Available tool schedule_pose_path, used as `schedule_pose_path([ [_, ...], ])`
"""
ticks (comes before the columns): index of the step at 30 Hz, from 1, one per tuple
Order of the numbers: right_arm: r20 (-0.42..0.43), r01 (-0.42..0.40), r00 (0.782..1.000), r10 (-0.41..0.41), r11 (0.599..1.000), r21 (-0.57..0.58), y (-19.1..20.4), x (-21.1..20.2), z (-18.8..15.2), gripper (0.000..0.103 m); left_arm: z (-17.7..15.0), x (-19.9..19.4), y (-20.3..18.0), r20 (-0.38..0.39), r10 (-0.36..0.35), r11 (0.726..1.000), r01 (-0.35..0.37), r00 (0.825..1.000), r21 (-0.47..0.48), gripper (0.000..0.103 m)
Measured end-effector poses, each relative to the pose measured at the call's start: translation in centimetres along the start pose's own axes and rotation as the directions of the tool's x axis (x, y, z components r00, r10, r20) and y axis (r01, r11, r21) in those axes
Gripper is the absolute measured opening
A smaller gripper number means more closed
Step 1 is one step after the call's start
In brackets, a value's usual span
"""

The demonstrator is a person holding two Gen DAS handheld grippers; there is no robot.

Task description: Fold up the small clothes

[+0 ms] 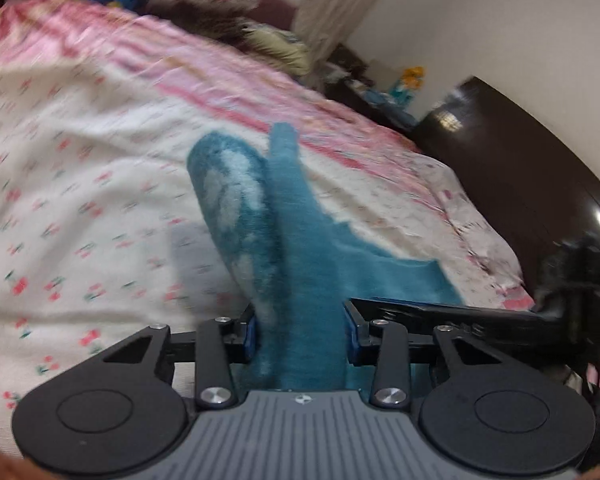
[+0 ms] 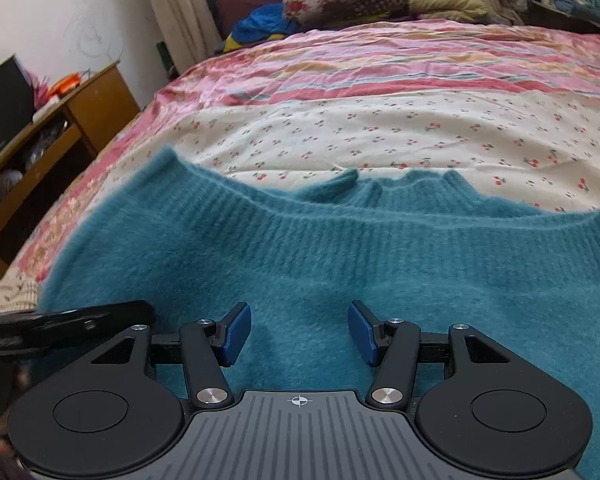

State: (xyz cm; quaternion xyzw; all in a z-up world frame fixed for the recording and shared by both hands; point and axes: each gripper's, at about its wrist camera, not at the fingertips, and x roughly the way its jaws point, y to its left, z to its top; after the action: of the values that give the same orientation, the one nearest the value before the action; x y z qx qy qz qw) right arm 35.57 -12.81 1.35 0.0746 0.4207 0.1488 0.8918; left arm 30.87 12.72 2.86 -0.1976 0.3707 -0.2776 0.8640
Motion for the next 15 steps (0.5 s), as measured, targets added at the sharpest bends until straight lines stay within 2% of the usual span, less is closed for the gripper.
schedule_pose_path([
  [2, 0.014, -0.026, 1.000, 0.025, 0.999, 0.046, -1.0, -0.9, 0.2, 0.054, 0.0, 0.3, -2.4, -0.009, -0.002, 0.998, 0.002, 1.000, 0.060, 0.044],
  [5, 0.067, -0.092, 0.994, 0.084, 0.987, 0.131, -2.9, -3.3, 0.5, 0.056, -0.7, 1.3, -5.2, -0.031, 0.035, 0.989, -0.030, 0.999, 0.143, 0.044],
  [9, 0.141, -0.190, 0.977, 0.160, 0.954, 0.233, -5.5, -6.4, 0.7, 0.060, -2.1, 3.0, -7.6, -0.061, 0.087, 0.975, -0.073, 0.994, 0.209, 0.044],
  [10, 0.150, -0.217, 0.971, 0.184, 0.945, 0.246, -5.9, -7.0, 0.7, 0.065, -2.4, 3.4, -8.3, -0.063, 0.103, 0.969, -0.086, 0.993, 0.233, 0.044],
  [11, 0.154, -0.241, 0.966, 0.206, 0.937, 0.253, -6.2, -7.3, 0.6, 0.071, -2.7, 3.7, -9.1, -0.062, 0.125, 0.959, -0.105, 0.990, 0.263, 0.044],
  [13, 0.136, -0.258, 0.964, 0.229, 0.930, 0.260, -6.2, -7.1, 0.6, 0.073, -3.2, 4.2, -10.3, -0.057, 0.165, 0.941, -0.140, 0.985, 0.308, 0.044],
  [15, 0.095, -0.232, 0.972, 0.214, 0.938, 0.257, -5.7, -6.2, 0.4, 0.073, -3.5, 4.1, -10.7, -0.051, 0.183, 0.933, -0.157, 0.982, 0.325, 0.044],
])
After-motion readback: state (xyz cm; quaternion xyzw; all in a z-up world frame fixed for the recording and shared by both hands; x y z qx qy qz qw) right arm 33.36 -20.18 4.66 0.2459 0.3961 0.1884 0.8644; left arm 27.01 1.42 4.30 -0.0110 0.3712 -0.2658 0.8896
